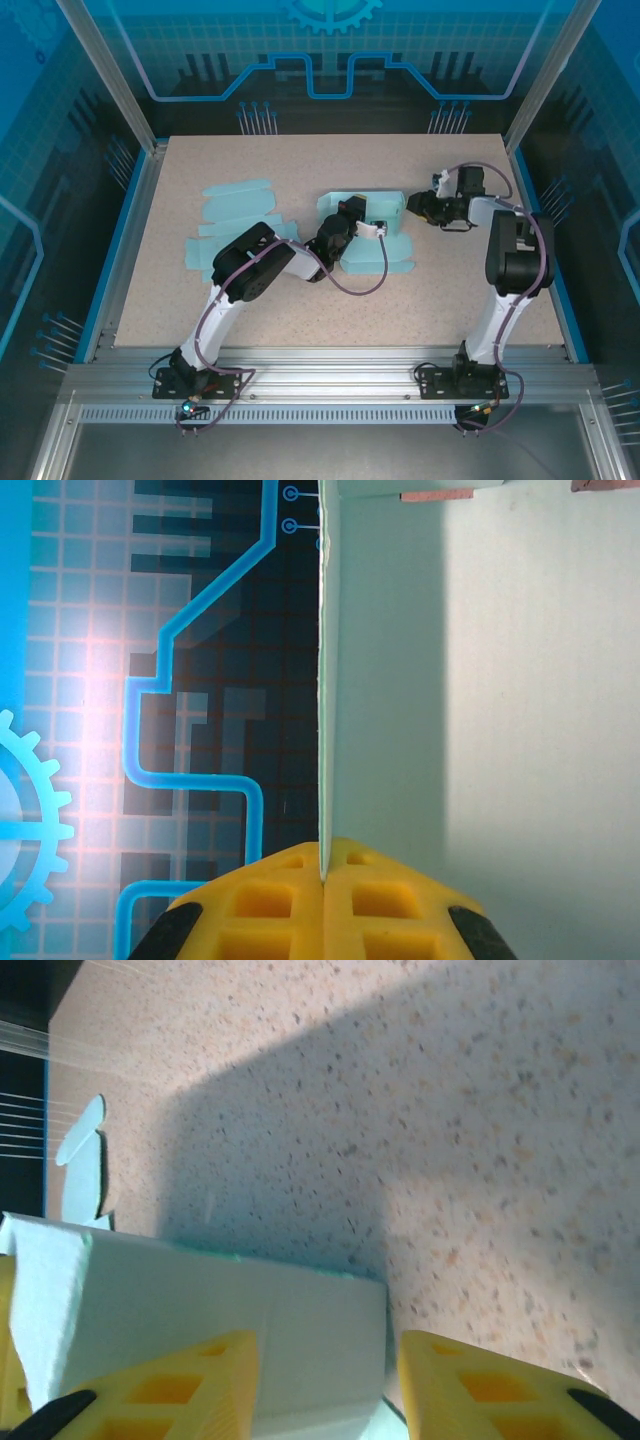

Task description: Fold the paper box

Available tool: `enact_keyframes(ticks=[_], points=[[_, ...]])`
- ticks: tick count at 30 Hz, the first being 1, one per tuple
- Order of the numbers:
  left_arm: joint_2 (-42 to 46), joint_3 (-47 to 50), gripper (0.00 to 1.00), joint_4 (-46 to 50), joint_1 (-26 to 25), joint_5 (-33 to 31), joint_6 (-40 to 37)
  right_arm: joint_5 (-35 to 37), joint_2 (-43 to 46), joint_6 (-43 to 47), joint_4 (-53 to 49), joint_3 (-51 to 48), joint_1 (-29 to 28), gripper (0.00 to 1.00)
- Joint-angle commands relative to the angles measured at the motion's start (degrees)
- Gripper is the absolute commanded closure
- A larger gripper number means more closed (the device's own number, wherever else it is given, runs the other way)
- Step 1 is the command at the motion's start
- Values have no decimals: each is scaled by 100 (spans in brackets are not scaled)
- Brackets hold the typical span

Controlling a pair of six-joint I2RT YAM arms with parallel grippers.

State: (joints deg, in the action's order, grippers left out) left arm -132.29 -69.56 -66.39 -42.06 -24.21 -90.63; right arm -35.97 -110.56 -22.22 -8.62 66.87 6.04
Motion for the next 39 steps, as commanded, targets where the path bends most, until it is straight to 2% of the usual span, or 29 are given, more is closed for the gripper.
enact_keyframes(ticks=[1, 12, 19, 30, 39], points=[[-232, 3, 100, 193, -3, 98, -153, 315, 388, -50, 187, -395, -59, 57], [-232, 38, 100, 170, 8, 116, -192, 428, 697, 89, 501, -860, -449, 56], [-211, 70, 100, 170, 4, 159, -203, 1134, 593, 191, 496, -647, -759, 55], [-30, 293, 100, 525, -8, 450, -13, 2214, 575, 115, 1130, -710, -1125, 56], [130, 340, 100, 842, -5, 588, 213, 2786, 491, 168, 1299, -673, -1281, 58]])
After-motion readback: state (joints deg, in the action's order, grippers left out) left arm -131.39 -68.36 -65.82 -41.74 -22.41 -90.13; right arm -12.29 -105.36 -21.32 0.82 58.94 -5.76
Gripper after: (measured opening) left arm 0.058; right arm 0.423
